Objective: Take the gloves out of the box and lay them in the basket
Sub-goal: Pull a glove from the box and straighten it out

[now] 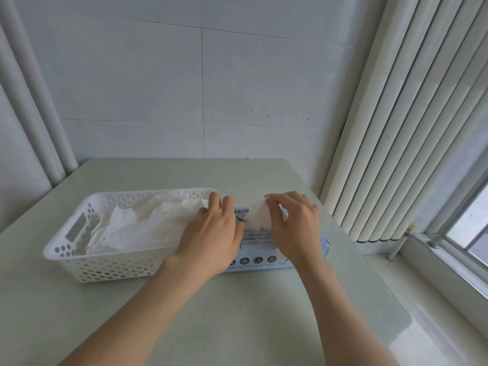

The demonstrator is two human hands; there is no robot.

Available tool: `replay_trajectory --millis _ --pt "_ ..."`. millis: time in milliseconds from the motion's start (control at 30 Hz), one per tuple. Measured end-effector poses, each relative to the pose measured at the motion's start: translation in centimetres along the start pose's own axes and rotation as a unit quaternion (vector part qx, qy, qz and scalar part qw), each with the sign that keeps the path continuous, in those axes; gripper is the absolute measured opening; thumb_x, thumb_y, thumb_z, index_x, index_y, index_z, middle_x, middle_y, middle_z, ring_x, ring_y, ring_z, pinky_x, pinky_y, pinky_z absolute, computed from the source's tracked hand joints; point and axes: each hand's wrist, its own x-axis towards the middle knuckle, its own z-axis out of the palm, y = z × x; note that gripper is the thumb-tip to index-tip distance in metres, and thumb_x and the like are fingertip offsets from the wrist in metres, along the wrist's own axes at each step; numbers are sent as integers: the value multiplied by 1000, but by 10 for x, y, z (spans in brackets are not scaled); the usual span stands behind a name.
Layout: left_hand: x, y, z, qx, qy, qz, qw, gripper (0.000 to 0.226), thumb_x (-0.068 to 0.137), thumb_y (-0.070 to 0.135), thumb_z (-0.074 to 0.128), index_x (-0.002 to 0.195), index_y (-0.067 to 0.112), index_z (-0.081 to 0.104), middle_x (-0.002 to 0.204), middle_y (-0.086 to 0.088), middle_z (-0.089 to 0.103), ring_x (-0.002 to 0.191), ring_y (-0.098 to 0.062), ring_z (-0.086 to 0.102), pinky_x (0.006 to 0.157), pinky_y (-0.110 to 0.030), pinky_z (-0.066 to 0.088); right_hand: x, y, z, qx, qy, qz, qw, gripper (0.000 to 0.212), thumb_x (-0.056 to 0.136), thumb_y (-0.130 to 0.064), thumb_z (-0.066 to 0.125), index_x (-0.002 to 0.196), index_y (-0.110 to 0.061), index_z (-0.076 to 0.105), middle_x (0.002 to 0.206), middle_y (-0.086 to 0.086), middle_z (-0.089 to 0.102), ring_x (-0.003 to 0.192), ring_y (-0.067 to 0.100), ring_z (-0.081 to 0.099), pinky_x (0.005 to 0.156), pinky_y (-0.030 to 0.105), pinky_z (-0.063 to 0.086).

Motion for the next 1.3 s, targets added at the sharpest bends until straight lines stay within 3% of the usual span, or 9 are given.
replay_trajectory --millis 233,400,533,733,867,967,1133,1233,1300 --pt "1 -2 -6 19 -15 -33 999 44 109 54 35 123 12 42 111 -5 52 75 -26 53 62 -35 48 6 -23 -10 121 151 64 979 20 112 -20 49 101 -14 64 83 -12 59 69 10 50 67 26 38" --pt "9 -14 -16 -44 58 -7 997 38 106 49 40 127 24 59 120 -1 47 114 -25 49 91 -39 45 17 -48 -13 191 151 77 967 18 108 -22 59 94 -15 68 79 -10 66 71 12 60 66 29 48" --pt "13 -21 -43 -300 10 7 954 44 99 67 40 114 35 65 123 17 57 124 -6 49 106 -37 39 36 -79 -8 228 125 88 962 17 108 -24 60 95 -15 68 76 -9 67 69 10 61 64 27 50" --pt "16 -32 -64 -505 61 2 861 21 98 46 69 104 26 73 94 9 76 89 -7 72 76 -26 53 56 -111 4 321 31 152 934 18 107 -25 55 96 -14 64 86 -7 67 74 2 61 62 21 51" --pt "22 -48 -63 -548 125 -79 824 32 103 33 65 75 18 65 64 4 51 61 -14 47 58 -30 37 65 -115 14 355 -78 220 905 14 103 -25 56 92 -17 58 80 -8 58 62 2 51 55 16 44" --pt "26 -56 -63 -584 109 -146 791 44 91 41 73 85 -2 63 74 -5 45 69 -19 42 65 -35 32 67 -113 15 395 -139 254 872 16 100 -19 57 85 -20 54 77 -3 53 63 12 46 55 23 40" --pt "30 -64 -60 -627 76 -234 740 48 106 43 46 86 4 65 90 -10 78 82 -25 77 74 -42 65 67 -106 20 421 -152 279 849 30 88 -10 57 65 -29 51 69 -7 49 75 22 42 63 33 32" --pt "30 -64 -55 -591 86 -233 767 19 100 29 59 108 14 65 112 -8 73 95 -23 74 82 -48 64 66 -105 19 467 -148 293 821 31 83 -3 52 62 -26 47 69 -4 45 71 23 40 61 33 31" --pt "29 -65 -55 -576 47 -206 790 37 86 37 66 121 26 65 118 1 73 105 -15 72 87 -38 57 66 -104 19 502 -155 297 798 27 74 -1 50 62 -23 42 69 -2 40 63 20 37 57 32 27"
